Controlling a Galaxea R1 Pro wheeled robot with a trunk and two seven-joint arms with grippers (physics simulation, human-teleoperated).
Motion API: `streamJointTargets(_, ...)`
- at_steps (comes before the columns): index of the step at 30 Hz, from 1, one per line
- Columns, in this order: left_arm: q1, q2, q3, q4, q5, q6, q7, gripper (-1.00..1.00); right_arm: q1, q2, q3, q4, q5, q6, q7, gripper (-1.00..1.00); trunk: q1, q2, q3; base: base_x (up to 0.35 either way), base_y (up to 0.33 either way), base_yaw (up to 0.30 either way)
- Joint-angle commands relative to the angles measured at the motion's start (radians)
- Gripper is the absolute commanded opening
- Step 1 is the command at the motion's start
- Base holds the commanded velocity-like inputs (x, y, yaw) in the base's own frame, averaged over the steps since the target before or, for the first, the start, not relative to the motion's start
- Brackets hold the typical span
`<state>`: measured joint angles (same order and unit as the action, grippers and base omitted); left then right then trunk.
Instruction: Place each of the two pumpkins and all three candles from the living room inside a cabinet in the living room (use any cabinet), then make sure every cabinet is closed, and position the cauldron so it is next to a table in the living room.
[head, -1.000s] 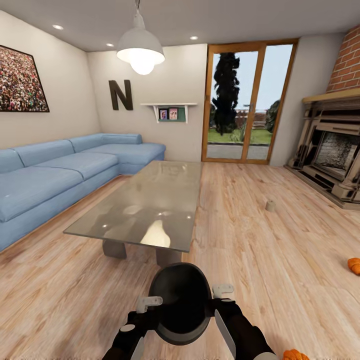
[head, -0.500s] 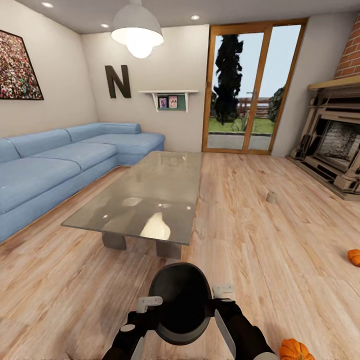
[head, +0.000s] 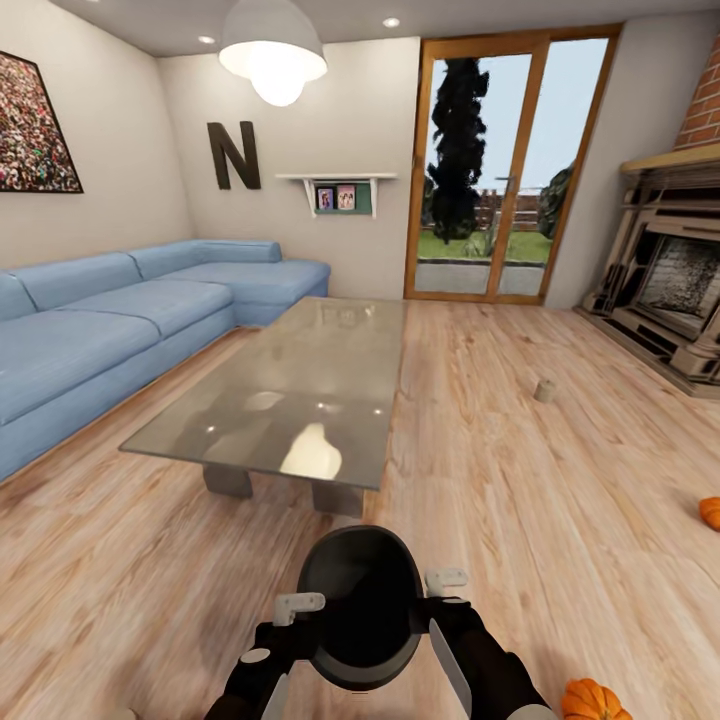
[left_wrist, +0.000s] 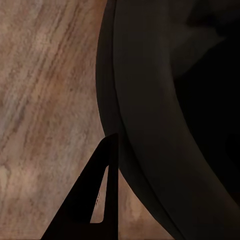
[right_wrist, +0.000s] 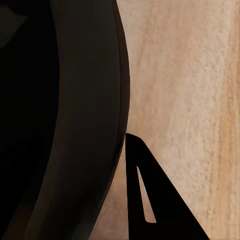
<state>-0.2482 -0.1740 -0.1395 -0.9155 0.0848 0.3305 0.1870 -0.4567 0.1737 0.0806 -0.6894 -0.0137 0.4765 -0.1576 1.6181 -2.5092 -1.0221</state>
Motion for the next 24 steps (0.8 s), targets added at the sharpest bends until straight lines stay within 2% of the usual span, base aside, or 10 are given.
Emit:
streamJointTargets(1, 0.0, -0.001, 0.0, 0.0, 0.057, -0.001, -0.054, -1.0, 0.0, 0.001, -0.001, -0.002, -0.032, -0.004, 0.007, -1.0, 0.0, 0.0, 0.0, 0.241, 0.073, 0.0)
streamJointTargets(5, 0.0, -0.001, 0.0, 0.0, 0.057, -0.002, -0.054, -1.0, 0.0, 0.001, -0.001, -0.002, -0.032, -0.004, 0.007, -1.0, 0.0, 0.0, 0.0, 0.183, 0.054, 0.0)
streamJointTargets(12, 0.0, -0.001, 0.0, -0.001, 0.057, -0.004, -0.054, -1.0, 0.0, 0.001, -0.001, -0.002, -0.032, -0.004, 0.007, -1.0, 0.0, 0.0, 0.0, 0.025, 0.007, 0.0)
streamJointTargets(20, 0.0, -0.001, 0.0, -0.002, 0.057, -0.004, -0.054, -1.0, 0.0, 0.001, -0.001, -0.002, -0.032, -0.004, 0.007, -1.0, 0.003, -0.002, -0.031, 0.001, 0.0, 0.0)
streamJointTargets(24, 0.0, -0.001, 0.0, -0.002, 0.056, -0.004, -0.054, -1.0, 0.0, 0.001, -0.001, -0.002, -0.032, -0.004, 0.007, -1.0, 0.003, -0.002, -0.031, 0.0, 0.0, 0.0)
